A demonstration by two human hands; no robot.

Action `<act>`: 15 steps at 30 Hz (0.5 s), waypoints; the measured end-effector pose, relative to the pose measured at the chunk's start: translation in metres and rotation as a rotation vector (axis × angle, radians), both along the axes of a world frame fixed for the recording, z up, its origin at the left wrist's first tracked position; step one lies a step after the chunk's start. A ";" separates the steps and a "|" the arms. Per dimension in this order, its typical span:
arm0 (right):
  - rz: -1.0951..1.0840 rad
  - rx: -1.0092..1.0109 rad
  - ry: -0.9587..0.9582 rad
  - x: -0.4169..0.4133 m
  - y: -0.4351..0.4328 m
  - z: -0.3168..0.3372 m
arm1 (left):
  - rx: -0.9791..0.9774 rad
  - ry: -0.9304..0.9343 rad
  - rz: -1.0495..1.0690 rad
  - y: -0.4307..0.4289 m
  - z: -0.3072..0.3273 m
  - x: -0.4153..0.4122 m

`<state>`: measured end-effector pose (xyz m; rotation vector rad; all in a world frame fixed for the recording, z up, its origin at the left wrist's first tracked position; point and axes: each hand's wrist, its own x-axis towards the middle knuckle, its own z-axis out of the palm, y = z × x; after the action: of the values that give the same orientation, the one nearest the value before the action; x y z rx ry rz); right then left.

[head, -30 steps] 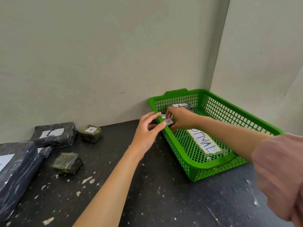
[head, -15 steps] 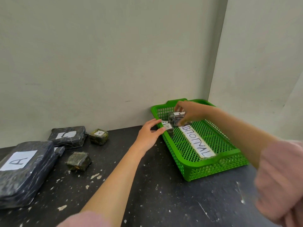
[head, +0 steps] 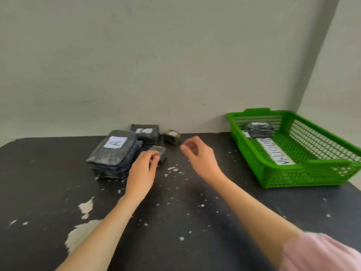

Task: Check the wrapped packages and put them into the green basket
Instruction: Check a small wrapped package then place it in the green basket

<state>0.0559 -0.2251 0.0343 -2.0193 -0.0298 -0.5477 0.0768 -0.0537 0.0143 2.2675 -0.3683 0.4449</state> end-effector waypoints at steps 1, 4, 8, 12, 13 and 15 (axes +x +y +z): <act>0.013 -0.003 0.076 0.005 0.016 -0.011 | 0.076 0.055 -0.010 0.020 -0.008 -0.002; -0.010 -0.085 0.250 0.024 0.050 -0.032 | 0.321 0.216 -0.064 0.057 -0.024 -0.008; -0.022 -0.188 0.305 0.050 0.072 -0.036 | 0.493 0.158 -0.094 0.064 -0.029 -0.010; -0.057 -0.251 0.337 0.064 0.077 -0.035 | 0.494 0.136 -0.106 0.066 -0.030 -0.009; -0.069 -0.246 0.329 0.062 0.078 -0.035 | 0.490 0.139 -0.111 0.066 -0.031 -0.008; -0.068 -0.194 0.296 0.052 0.077 -0.034 | 0.485 0.136 -0.110 0.067 -0.031 -0.008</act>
<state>0.1076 -0.1478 0.0008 -2.2802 0.1719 -0.2914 0.0689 0.0131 -0.0172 2.7096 -0.5770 0.1508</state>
